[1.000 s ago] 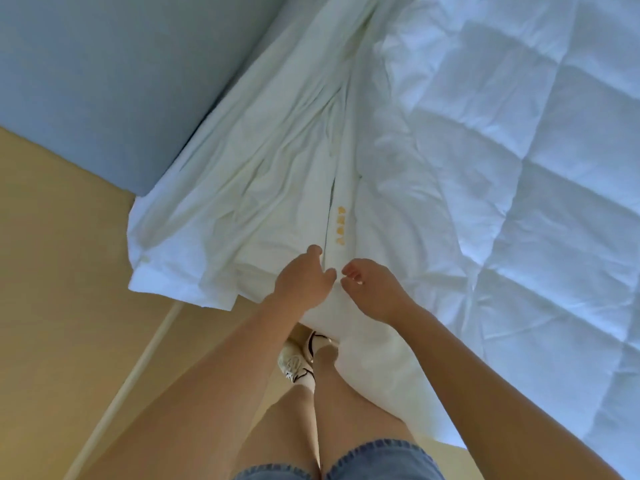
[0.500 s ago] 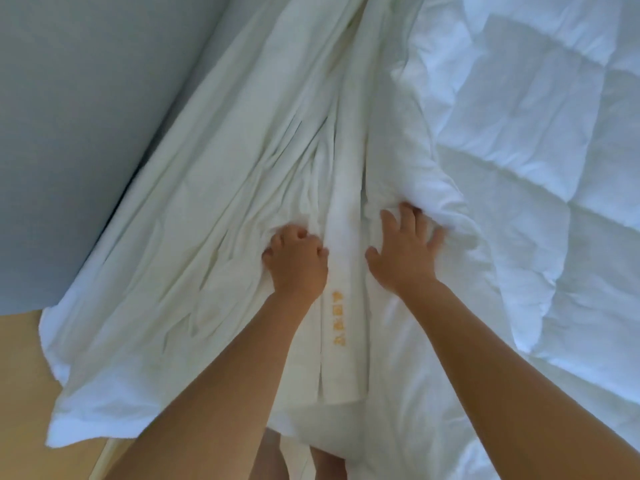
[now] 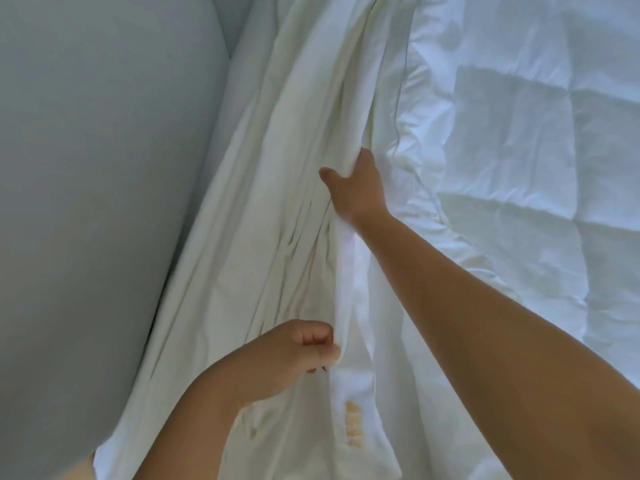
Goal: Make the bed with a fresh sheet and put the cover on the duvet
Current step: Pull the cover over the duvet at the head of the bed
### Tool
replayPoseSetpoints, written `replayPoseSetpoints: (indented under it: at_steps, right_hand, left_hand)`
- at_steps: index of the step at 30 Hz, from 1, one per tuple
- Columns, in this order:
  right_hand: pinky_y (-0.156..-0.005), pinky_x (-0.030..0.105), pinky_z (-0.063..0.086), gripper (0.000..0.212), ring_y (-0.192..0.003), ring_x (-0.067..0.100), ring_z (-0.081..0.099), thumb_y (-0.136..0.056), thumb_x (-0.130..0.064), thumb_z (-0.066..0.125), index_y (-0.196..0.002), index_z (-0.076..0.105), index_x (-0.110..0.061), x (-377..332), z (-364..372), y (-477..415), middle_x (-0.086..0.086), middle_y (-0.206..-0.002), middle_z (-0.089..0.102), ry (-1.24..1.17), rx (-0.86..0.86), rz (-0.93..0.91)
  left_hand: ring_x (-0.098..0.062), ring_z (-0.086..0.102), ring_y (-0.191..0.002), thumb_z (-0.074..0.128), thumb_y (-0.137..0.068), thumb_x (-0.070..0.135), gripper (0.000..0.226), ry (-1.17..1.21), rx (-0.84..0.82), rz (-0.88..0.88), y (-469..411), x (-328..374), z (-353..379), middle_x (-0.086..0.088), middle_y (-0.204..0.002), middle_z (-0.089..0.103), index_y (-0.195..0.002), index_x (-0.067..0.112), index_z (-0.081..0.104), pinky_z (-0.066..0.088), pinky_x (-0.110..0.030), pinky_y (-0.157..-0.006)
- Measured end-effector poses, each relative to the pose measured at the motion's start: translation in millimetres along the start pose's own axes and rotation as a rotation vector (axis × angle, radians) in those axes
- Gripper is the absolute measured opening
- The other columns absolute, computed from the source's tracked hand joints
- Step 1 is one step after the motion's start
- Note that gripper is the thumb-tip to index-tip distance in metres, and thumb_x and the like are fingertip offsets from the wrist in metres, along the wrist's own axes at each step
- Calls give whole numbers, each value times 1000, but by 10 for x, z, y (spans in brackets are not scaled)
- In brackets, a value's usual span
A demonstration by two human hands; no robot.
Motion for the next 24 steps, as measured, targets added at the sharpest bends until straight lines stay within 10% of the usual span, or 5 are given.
replayPoseSetpoints:
  at_steps: [4,10,15,20,24]
  right_hand:
    - [-106,32,38,61,-130,24,43,-91,-18,55,-145,30,-10,-241,-115,-148,9,-145,42,-113,60,-43]
    - [-74,27,42,54,-100,28,59,-85,2,38,-138,39,-10,-538,-54,74,9,-108,59,537,78,-276]
    - [-49,26,30,57,-55,16,41,-86,1,44,-140,31,-10,-514,183,287,6,-103,44,716,-67,-436]
    - [-43,28,22,46,-46,19,31,-77,10,43,-119,47,-8,-502,234,389,6,-113,41,959,-223,-594]
    - [-42,29,18,38,-45,19,32,-78,8,47,-113,47,-8,-540,347,356,7,-112,43,1165,-262,-657]
  left_hand:
    - [-13,54,-83,59,-79,33,26,-251,-106,-104,-127,121,-138,1,-85,67,-85,9,67,41,-33,-85]
    - [-9,62,-85,54,-93,28,8,340,733,184,-517,909,-1346,2,-98,66,-93,24,61,47,-24,-74]
    - [-15,61,-81,61,-88,21,8,147,776,335,-1006,1602,-1596,3,-82,64,-90,15,66,53,-29,-68]
    - [-20,65,-73,64,-86,27,19,199,817,279,-1103,1574,-1866,-1,-77,67,-76,11,63,57,-30,-62]
    - [-13,61,-79,76,-74,37,20,-245,824,307,-1166,1783,-1866,11,-79,64,-76,21,64,52,-30,-77]
Point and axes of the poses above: each hand's wrist, its own y-axis away from the middle knuckle, its own z-axis out of the palm, x = y × z, the point moved 7 cm from there along -y, towards the middle knuckle
